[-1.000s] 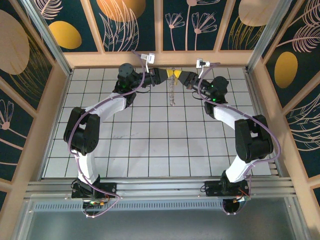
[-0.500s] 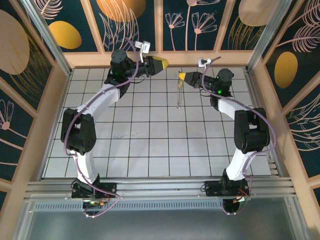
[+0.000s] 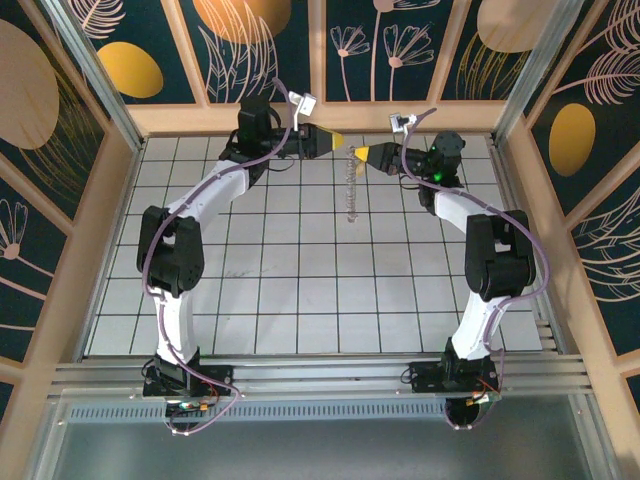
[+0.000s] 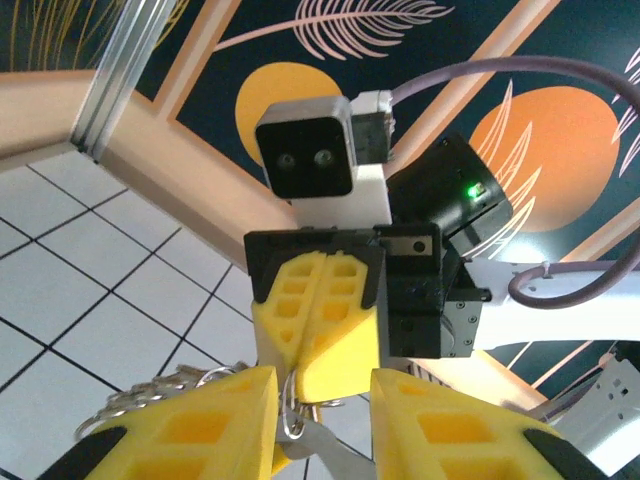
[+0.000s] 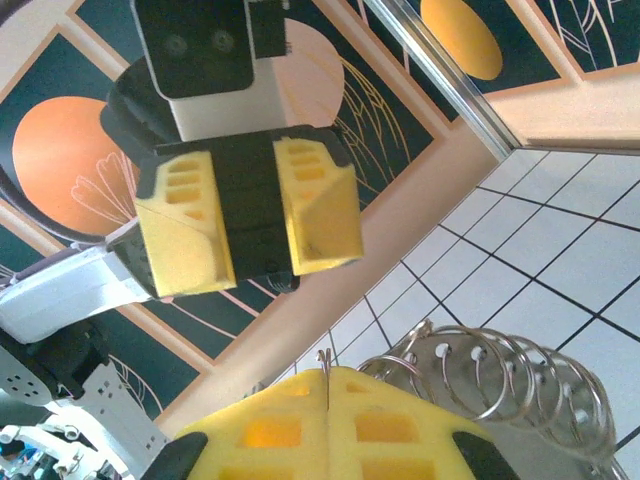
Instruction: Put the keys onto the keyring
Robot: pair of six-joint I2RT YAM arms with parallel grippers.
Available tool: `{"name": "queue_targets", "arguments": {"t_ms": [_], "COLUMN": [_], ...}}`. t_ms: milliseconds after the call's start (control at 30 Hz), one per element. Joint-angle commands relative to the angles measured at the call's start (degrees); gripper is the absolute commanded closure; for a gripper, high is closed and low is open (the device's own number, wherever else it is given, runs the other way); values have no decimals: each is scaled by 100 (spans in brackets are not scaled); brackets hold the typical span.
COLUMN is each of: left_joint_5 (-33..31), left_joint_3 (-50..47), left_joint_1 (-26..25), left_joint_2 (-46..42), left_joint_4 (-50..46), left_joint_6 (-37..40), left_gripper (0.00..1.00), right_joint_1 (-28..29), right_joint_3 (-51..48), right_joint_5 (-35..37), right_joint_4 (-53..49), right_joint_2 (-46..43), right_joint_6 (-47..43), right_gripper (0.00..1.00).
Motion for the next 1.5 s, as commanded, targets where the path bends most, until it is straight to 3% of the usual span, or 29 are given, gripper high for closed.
{"name": "queue_targets", "arguments": {"t_ms": [0, 1467], "left_joint_5": [208, 339], "left_joint_3": [184, -56], "left_joint_1": [-15, -190], "left_joint_2": [58, 102], "left_joint_4": [27, 369], "left_joint_6": [-5, -158], "left_gripper": [71, 73], "right_joint_1": [38, 175], "right_joint_3": [272, 463], "right_joint_5": [-103, 181], "right_joint_4": [228, 176], "right_joint_2": [22, 168], "right_joint_6": [-7, 36], "right_gripper": [100, 100]}}
